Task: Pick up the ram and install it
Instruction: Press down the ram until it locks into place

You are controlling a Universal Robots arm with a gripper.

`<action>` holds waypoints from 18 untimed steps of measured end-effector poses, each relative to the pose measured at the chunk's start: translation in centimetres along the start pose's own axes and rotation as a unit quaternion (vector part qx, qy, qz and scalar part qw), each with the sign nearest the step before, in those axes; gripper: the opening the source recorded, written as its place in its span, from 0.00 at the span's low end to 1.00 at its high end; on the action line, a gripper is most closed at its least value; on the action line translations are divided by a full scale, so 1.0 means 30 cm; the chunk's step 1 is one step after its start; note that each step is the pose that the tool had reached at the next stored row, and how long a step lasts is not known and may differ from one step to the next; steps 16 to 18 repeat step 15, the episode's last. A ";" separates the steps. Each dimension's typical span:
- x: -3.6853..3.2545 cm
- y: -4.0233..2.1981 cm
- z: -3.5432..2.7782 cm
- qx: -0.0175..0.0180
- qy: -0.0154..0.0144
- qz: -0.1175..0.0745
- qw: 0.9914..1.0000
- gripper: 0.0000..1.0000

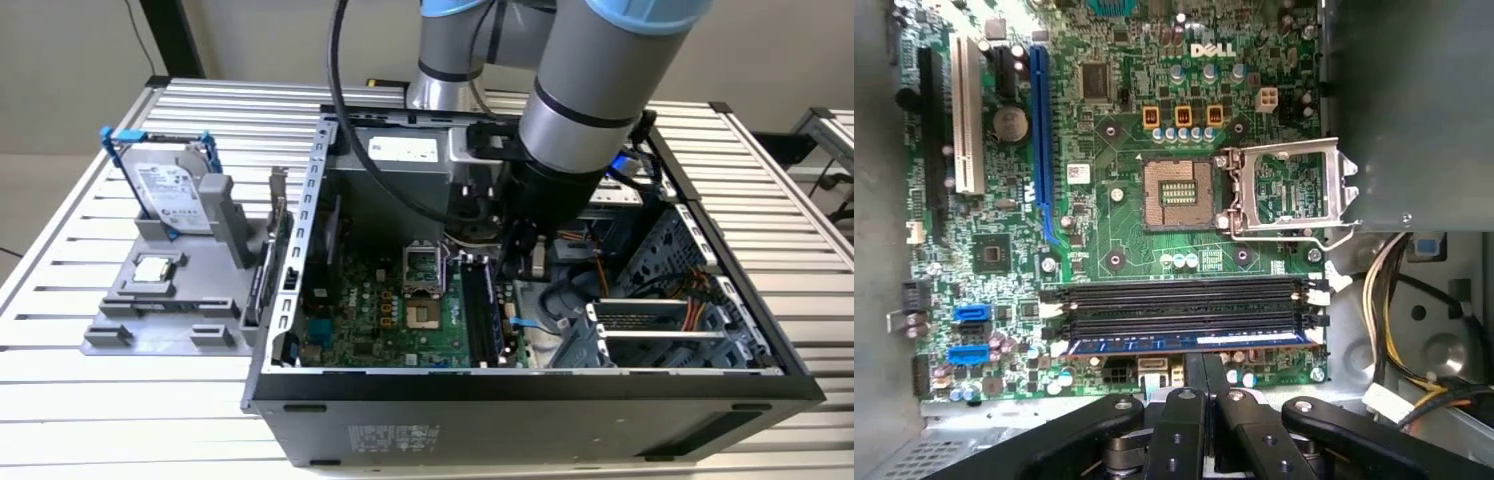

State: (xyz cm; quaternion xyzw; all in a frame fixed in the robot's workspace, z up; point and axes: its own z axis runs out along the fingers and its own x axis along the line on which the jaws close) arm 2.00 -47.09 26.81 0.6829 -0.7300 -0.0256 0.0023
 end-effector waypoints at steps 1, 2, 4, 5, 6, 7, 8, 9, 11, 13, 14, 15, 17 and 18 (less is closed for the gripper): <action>0.000 0.001 -0.014 0.000 0.000 0.000 1.000 0.00; -0.001 0.001 -0.027 0.000 0.001 0.000 1.000 0.00; -0.001 0.002 -0.048 0.000 0.001 0.000 1.000 0.00; -0.002 0.002 -0.057 0.000 0.001 0.000 1.000 0.00; -0.002 0.003 -0.064 0.000 0.001 0.000 1.000 0.00; -0.002 0.003 -0.073 0.000 0.001 0.000 1.000 0.00; -0.002 0.003 -0.080 0.000 0.001 0.000 1.000 0.00; -0.003 0.003 -0.080 0.000 0.001 0.000 1.000 0.00; -0.003 0.003 -0.080 0.000 0.000 0.000 1.000 0.00; -0.003 0.003 -0.080 0.000 0.000 0.000 1.000 0.00; -0.003 0.003 -0.081 0.000 0.000 0.000 1.000 0.00; -0.003 0.003 -0.080 0.000 0.000 0.000 1.000 0.00; -0.003 0.003 -0.080 0.000 0.000 0.000 1.000 0.00; -0.003 0.003 -0.080 0.000 0.000 0.000 1.000 0.00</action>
